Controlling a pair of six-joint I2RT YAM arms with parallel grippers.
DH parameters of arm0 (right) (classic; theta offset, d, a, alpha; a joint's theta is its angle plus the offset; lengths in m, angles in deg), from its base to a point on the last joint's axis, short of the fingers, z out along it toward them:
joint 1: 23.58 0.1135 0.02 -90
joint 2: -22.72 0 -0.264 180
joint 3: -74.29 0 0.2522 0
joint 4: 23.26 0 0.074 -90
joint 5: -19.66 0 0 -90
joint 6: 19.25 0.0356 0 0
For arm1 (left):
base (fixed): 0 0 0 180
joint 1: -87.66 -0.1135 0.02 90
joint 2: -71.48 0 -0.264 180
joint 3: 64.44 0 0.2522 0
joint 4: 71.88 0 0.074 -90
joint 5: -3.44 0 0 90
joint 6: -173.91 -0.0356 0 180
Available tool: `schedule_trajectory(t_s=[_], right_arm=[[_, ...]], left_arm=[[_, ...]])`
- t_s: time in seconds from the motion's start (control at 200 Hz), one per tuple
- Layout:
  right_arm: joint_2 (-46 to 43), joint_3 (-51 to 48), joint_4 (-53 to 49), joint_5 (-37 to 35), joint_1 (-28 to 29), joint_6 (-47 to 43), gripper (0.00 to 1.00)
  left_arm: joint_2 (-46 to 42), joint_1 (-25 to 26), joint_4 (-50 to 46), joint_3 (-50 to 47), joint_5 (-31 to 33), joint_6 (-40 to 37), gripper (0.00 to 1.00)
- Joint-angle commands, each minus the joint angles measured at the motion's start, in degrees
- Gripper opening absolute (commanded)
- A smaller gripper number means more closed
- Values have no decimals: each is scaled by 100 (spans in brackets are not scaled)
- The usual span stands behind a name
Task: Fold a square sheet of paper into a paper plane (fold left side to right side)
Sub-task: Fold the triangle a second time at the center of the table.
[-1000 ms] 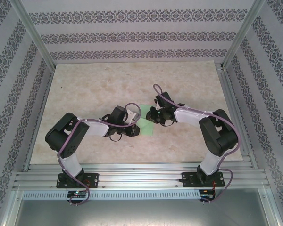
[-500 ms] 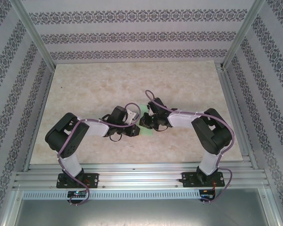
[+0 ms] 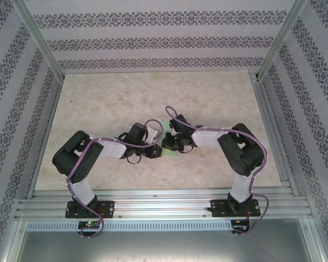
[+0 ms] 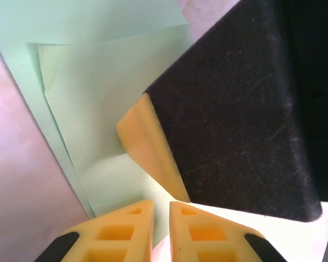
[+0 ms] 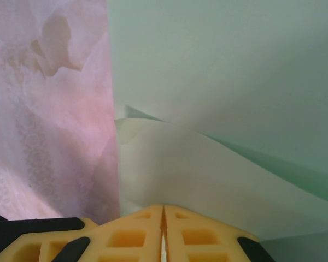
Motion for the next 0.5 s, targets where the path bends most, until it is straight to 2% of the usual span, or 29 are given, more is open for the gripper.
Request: schedule_trajectory(t_s=[0.0, 0.495], right_arm=[[60, -15, -359, -631, -119, -324, 10], [-96, -139, -207, -523, -534, -611, 11]], left_arm=[[265, 183, -488, -296, -65, 70, 17], [356, 185, -259, -495, -142, 120, 16]])
